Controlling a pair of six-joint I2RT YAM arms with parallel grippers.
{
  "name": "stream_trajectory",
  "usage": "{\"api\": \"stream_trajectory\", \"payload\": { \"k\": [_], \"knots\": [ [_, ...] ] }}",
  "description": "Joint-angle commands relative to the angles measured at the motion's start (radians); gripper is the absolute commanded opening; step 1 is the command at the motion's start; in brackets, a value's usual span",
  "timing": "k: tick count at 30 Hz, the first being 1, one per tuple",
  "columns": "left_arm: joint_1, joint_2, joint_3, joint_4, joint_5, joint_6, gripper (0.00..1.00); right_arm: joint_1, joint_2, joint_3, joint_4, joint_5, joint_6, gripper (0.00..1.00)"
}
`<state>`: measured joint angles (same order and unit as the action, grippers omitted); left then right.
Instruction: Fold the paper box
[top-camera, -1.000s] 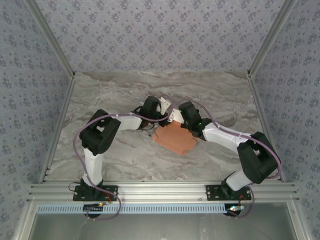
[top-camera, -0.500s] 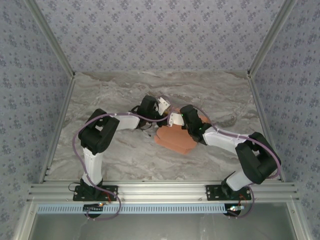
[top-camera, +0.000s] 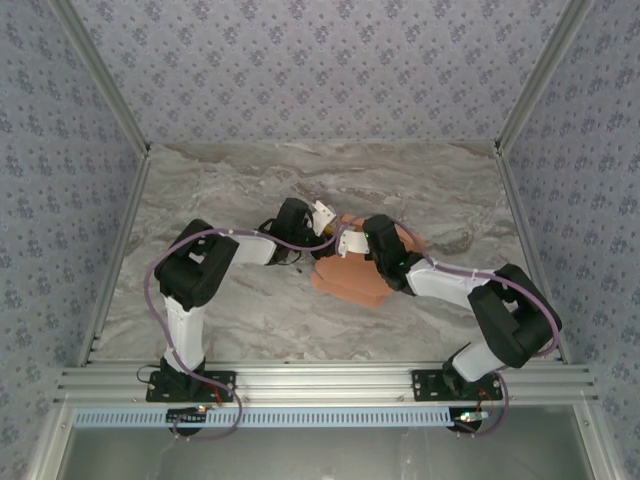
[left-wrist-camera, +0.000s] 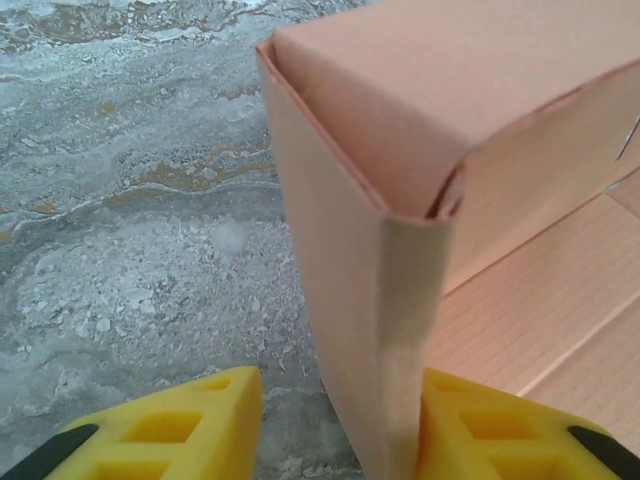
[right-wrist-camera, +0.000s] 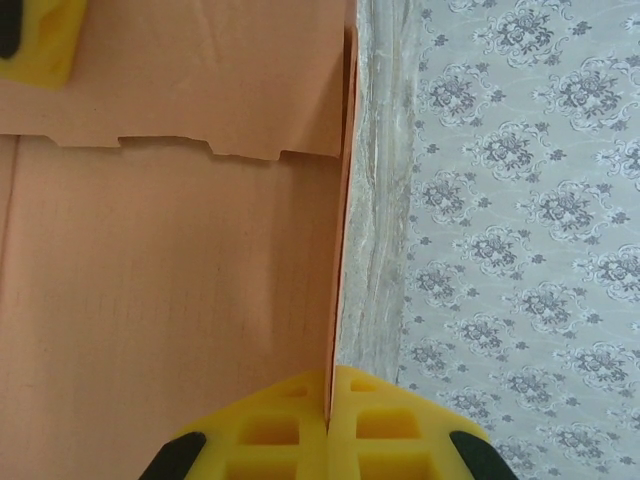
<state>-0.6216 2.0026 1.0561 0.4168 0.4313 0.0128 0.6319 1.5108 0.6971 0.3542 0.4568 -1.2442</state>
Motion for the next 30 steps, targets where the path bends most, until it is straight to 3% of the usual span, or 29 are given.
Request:
{"api": "stream_trajectory", "payload": {
  "k": [1,14,30],
  "knots": [
    [0.006,-0.037,-0.007,0.083,-0.025,-0.033,0.42,0.000,0.028,-0.020,-0.029,0.007,-0.023,0.05],
    [-0.021,-0.004,0.065,0.014,-0.050,-0.031,0.41,-0.013,0.046,0.024,-0.053,0.002,0.043,0.05],
    [-0.045,0.015,0.102,-0.078,-0.297,-0.122,0.20,0.007,-0.020,0.035,-0.109,0.029,0.096,0.03]
  ]
}}
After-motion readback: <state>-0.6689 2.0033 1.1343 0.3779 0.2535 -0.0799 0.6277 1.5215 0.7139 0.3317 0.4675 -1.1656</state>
